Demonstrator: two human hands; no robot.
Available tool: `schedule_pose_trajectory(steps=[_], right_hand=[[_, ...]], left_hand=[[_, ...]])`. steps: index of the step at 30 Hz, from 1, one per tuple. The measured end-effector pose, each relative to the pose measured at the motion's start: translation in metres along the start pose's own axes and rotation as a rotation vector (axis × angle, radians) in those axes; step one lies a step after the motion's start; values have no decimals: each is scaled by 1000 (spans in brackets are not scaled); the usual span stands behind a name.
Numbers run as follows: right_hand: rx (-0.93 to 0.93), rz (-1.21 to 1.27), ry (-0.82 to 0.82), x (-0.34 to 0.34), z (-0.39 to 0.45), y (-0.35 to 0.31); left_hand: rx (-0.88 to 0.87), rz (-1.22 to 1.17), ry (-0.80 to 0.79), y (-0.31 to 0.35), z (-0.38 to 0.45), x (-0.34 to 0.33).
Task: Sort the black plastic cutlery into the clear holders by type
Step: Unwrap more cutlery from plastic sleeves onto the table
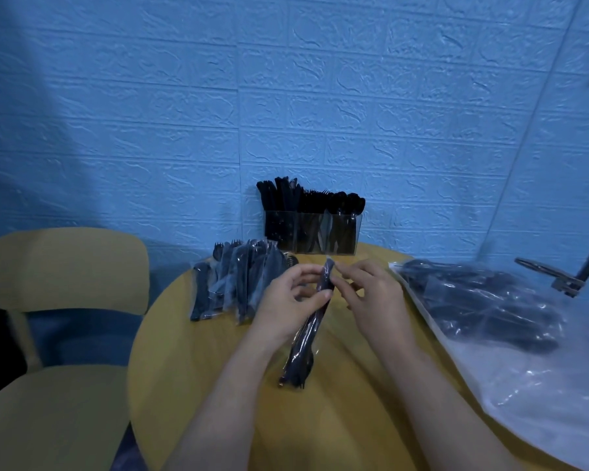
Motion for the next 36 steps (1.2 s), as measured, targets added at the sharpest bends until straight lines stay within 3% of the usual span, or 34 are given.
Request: schedule_pose_trajectory(steps=[5,9,14,18,24,28,31,36], right_hand=[[180,-281,138,6,1,-9],[271,-313,119,1,-1,-14],[41,-133,81,4,0,-2],[-239,53,30,6,3,5],[-404,156,-43,5,4,11],[-634,422,-45,11,10,23],[-682,537,-42,12,10,21],[-613,585,-133,8,10,15]], left_hand=[[-5,-4,52,-2,1,-1],[-11,-6,20,1,-3,-4],[81,13,-141,-2,-6,-6],[65,75,-71,-4,-3,4],[32,250,-46,-3,-3,8],[72,240,-42,0,-4,15],[66,241,-35,1,-5,16],[60,218,-35,1,-4,18]])
Point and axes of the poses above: each hand's wrist, its own z-axis towards the middle knuckle, its own x-axis out of the back of the hand, y = z × x, the point moved 2 cm from there along z, towards the middle knuckle, and after that the axes turned 13 degrees about -z, right-handed, at the moved point
